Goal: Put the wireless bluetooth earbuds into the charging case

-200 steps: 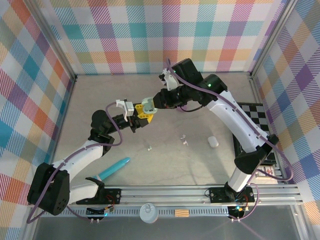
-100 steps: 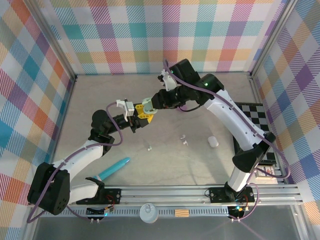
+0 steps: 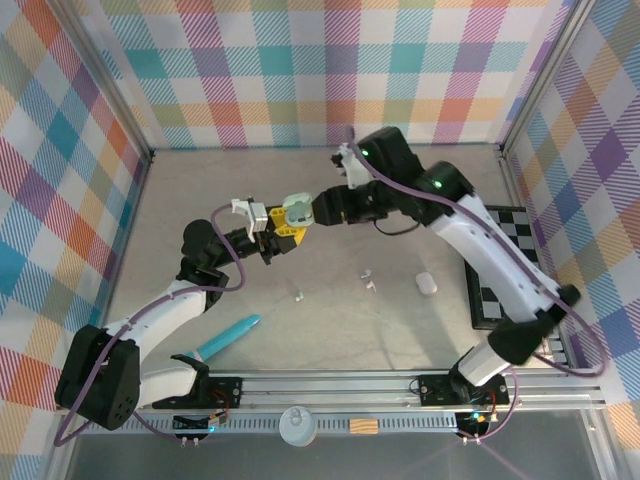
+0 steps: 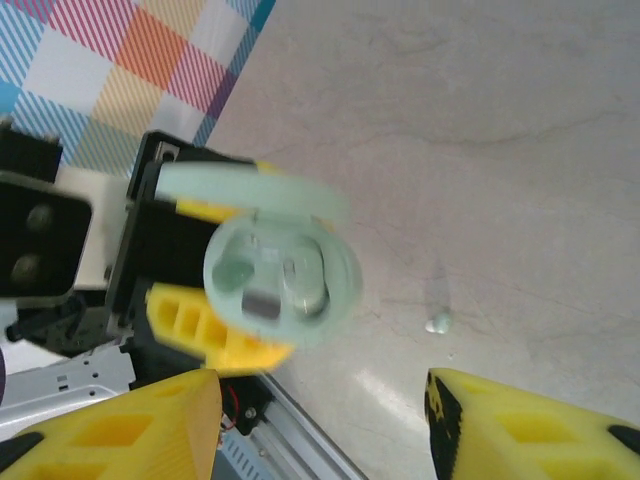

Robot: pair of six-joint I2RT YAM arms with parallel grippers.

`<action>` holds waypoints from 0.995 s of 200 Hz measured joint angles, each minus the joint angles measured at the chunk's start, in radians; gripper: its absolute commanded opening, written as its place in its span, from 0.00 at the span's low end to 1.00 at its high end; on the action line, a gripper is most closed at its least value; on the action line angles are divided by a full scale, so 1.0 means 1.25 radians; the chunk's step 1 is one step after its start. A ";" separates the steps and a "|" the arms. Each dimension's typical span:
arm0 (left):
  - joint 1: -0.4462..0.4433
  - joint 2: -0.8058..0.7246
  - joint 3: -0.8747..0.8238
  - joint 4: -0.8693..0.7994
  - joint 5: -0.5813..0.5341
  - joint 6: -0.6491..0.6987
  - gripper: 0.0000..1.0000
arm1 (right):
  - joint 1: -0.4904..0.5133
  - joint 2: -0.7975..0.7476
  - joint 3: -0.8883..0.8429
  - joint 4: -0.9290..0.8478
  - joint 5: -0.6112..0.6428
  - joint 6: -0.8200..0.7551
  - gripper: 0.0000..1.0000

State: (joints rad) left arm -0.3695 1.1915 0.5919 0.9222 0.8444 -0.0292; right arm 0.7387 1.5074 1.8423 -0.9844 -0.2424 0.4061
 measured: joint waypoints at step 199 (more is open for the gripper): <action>0.036 -0.024 0.000 0.065 0.000 -0.049 0.31 | -0.004 0.237 -0.617 0.658 -0.188 0.340 0.44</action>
State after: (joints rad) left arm -0.3244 1.1610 0.5919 1.0039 0.8440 -0.0898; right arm 0.7334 1.8034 1.0710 -0.1619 -0.4778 0.8307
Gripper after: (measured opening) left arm 0.340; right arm 0.452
